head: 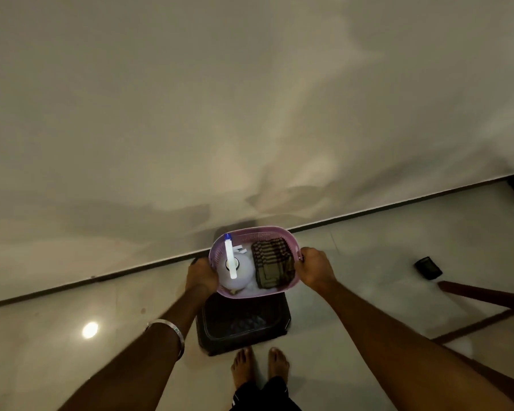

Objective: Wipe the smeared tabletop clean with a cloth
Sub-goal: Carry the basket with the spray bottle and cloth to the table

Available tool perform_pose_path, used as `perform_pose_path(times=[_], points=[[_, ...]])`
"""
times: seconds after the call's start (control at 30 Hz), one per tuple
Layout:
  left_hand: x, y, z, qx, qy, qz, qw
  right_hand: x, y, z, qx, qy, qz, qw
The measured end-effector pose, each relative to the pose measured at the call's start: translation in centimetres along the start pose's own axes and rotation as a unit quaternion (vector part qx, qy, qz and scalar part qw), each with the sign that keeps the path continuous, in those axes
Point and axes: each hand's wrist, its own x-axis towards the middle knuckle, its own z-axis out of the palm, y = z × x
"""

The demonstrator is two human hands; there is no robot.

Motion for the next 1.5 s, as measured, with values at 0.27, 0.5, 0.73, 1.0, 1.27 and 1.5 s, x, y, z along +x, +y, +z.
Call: perform_pose_path(times=[0.27,0.5,0.73,1.0,1.27,1.5], points=[[-4.3,9.3,-4.2,0.082,-0.037,0.111,0.990,-6.3,0.6,-8.6,0.029,0.081,0.002,0.996],[-9.1,16.9,-3.8,0.105,-0.065,0.184,0.975,-12.8,4.5,-14.8,0.057,0.138,0.033,0.988],[-16.5,23.1,1.3,0.112,-0.116,0.275,0.948,-21.9,11.7,-19.1,0.085,0.204,0.105,0.970],[-28.7,25.4,9.8,0.109,-0.183,0.362,0.907,-35.3,22.2,-19.5,0.102,0.285,0.183,0.935],[-42.7,25.6,18.1,0.144,-0.285,0.425,0.847,-50.7,31.8,-17.4,0.143,0.339,0.254,0.894],[-54.1,26.0,25.2,0.186,-0.335,0.497,0.779,-62.4,38.6,-15.2,0.168,0.377,0.357,0.838]])
